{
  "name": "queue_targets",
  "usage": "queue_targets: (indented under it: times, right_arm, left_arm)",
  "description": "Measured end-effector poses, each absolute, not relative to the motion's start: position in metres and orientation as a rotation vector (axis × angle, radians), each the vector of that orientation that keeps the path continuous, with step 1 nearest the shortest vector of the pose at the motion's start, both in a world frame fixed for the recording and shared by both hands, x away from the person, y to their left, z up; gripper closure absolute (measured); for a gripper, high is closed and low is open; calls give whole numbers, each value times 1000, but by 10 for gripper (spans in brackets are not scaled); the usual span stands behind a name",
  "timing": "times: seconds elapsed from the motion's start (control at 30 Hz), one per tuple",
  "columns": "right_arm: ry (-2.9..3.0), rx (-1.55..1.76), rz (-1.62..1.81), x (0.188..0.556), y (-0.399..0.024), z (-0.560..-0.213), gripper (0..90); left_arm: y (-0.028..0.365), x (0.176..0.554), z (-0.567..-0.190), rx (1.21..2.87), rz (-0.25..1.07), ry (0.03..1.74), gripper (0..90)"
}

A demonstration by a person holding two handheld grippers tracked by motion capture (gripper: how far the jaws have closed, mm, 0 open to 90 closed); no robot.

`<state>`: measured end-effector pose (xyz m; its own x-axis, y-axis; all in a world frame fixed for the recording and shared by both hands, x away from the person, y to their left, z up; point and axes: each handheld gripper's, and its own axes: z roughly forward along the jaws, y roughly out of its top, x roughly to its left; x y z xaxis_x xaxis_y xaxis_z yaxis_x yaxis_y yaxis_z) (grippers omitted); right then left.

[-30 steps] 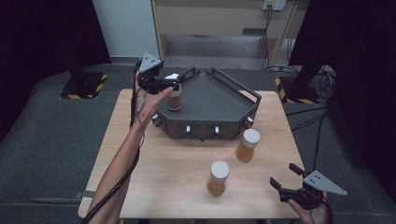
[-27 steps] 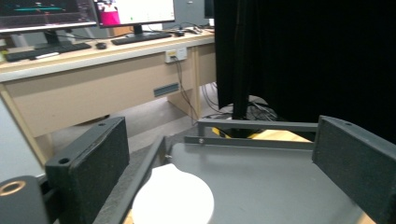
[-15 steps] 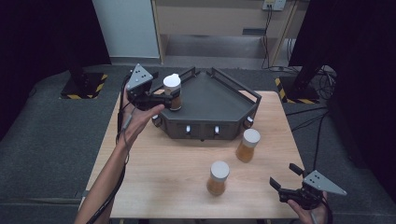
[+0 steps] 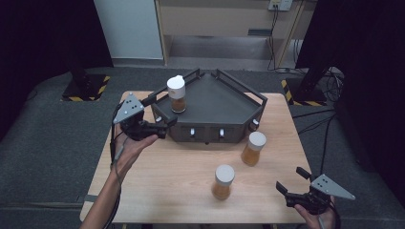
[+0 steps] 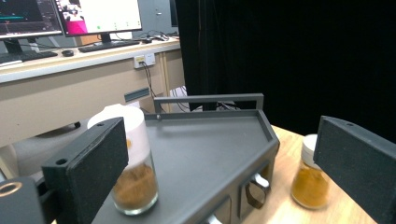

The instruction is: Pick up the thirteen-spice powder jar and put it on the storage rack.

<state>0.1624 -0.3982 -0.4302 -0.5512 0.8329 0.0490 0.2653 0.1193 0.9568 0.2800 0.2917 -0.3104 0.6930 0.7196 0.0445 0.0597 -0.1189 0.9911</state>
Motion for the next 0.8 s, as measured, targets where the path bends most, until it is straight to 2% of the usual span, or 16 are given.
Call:
queue_targets:
  times: [0.37, 0.8]
  right_arm:
    - [1895, 1055, 1441, 163, -398, -430, 33]
    - [1906, 1053, 1440, 163, -397, -429, 35]
  left_arm:
    - [315, 245, -362, 1573, 607, 674, 20]
    - [334, 215, -405, 1579, 605, 697, 20]
